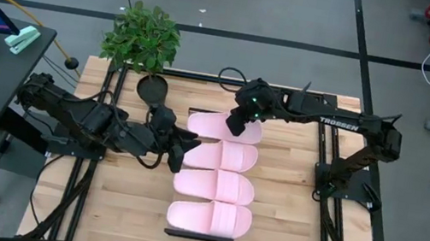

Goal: Pick and place slides into the shelf
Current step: Put the pink slipper on the shelf

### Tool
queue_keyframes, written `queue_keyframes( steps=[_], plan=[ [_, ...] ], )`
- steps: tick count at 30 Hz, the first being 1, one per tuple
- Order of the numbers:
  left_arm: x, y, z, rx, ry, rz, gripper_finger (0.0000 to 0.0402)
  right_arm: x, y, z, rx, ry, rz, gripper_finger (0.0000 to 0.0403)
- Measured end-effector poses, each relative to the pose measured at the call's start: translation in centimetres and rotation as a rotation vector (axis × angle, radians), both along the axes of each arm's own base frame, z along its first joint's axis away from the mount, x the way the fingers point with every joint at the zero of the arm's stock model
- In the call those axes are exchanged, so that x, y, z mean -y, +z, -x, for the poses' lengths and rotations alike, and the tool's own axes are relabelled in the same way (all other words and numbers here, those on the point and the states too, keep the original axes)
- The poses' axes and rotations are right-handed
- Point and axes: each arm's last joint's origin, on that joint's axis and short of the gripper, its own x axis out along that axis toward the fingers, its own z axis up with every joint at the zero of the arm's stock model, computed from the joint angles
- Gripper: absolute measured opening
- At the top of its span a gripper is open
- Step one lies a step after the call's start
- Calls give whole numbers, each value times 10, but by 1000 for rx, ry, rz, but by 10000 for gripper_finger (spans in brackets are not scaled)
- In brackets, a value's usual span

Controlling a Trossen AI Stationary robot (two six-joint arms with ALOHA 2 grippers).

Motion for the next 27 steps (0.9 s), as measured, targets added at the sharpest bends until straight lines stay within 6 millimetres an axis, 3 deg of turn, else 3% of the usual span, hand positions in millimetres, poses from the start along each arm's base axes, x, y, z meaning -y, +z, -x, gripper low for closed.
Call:
queue_keyframes(
  steps=[11,27],
  plan=[
    [0,0,0,-4,-3,-10,130,14,-3,7,-9,17,-129,0],
    [-1,-1,0,-8,11,-18,125,13,12,13,62,56,-64,10]
  ],
)
